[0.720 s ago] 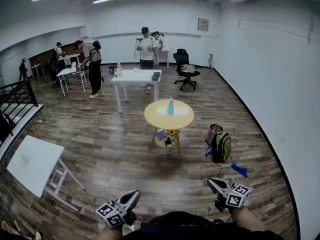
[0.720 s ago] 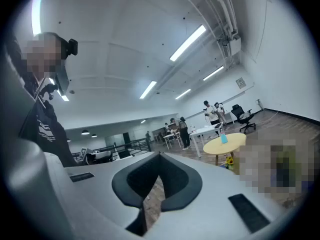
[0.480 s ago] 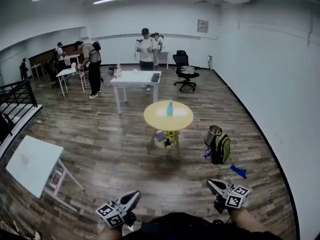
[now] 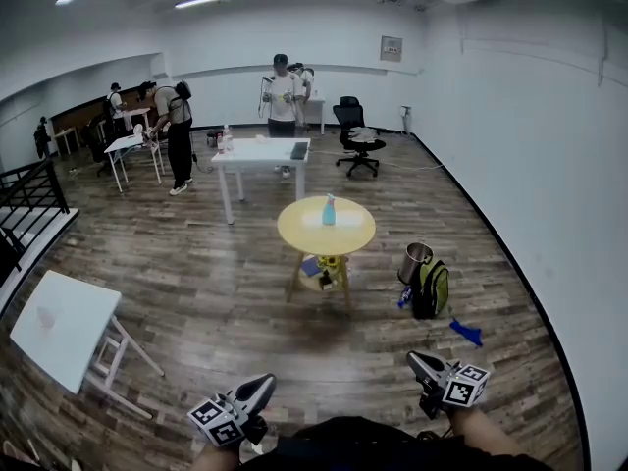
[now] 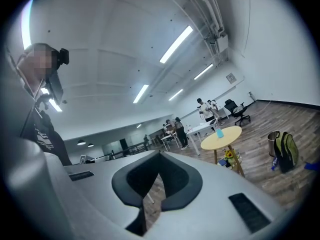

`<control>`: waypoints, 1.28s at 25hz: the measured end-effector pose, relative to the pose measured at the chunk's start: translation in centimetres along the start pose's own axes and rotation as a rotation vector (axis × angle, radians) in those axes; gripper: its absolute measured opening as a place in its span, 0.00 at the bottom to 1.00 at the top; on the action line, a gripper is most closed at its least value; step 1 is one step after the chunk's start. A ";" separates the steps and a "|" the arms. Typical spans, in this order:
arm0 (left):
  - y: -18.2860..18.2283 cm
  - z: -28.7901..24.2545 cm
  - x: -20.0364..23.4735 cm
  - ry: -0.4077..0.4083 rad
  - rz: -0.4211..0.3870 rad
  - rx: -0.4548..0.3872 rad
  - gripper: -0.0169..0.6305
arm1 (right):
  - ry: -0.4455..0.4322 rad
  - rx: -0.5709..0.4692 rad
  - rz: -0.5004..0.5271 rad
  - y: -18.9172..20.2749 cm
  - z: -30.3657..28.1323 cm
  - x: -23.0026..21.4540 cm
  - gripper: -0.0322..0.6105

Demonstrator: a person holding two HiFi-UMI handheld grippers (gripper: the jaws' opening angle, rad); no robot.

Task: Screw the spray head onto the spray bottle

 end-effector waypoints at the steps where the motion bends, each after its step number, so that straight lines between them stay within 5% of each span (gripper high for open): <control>1: 0.0 0.0 0.0 0.001 0.001 0.001 0.03 | 0.002 0.000 0.000 0.0 0.0 0.0 0.05; 15: -3.1 3.4 4.6 -0.003 0.010 -0.003 0.03 | 0.025 -0.005 -0.028 0.6 -6.1 1.5 0.05; 32: -8.6 9.0 17.1 -0.006 0.021 0.048 0.03 | 0.069 -0.017 -0.039 3.4 -19.3 4.4 0.05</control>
Point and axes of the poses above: the fingertips, and each gripper's own axes: z backward along the fingers, x to its left, y out of its underside, the point moved 8 cm from there along z, backward along the fingers, and after that the axes turned 3 degrees about z, right-handed, at the moved point
